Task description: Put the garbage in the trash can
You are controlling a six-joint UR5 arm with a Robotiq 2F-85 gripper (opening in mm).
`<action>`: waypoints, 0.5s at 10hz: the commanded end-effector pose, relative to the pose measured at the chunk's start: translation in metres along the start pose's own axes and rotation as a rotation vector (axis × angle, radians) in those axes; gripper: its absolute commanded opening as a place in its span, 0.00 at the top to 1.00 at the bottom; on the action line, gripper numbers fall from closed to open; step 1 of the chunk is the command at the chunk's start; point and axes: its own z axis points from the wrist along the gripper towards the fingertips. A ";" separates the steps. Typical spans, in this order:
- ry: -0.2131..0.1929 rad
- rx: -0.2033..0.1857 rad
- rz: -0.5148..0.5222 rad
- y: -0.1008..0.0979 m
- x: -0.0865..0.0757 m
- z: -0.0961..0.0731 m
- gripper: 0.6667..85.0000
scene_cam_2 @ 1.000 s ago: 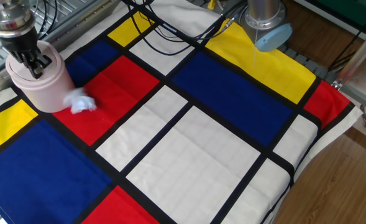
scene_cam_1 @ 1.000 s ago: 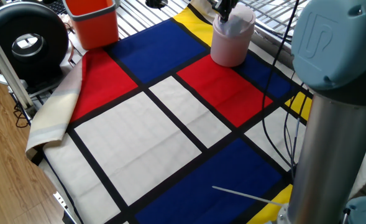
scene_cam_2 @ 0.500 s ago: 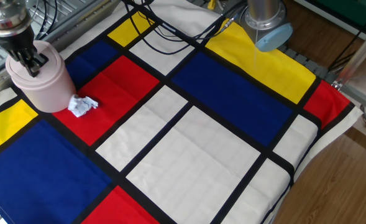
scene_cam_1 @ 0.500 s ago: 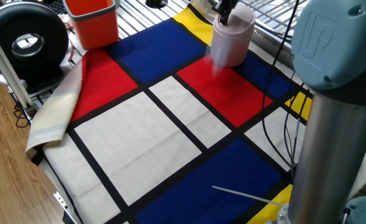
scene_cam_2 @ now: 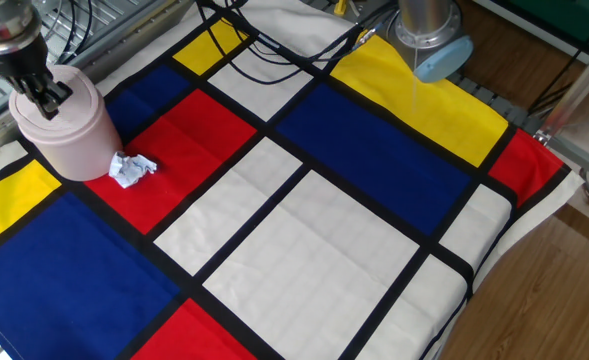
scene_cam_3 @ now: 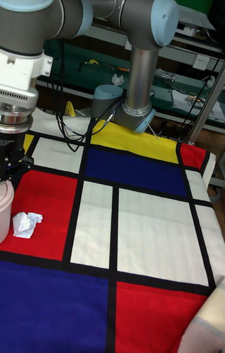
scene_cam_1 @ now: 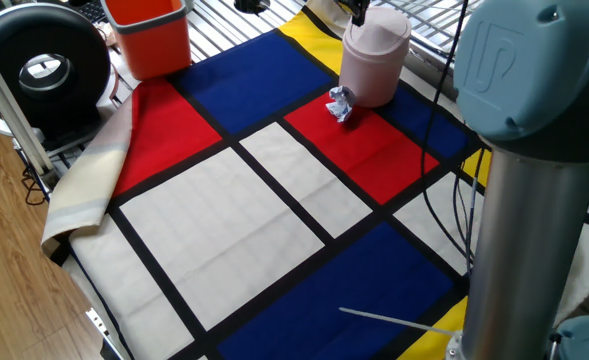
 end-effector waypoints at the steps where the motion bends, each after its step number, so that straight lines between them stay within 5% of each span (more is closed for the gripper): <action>1: -0.018 -0.002 -0.007 0.018 -0.010 -0.009 0.91; 3: -0.017 -0.019 -0.053 0.025 -0.010 -0.006 0.64; 5: -0.038 -0.016 -0.079 0.032 -0.016 0.002 0.53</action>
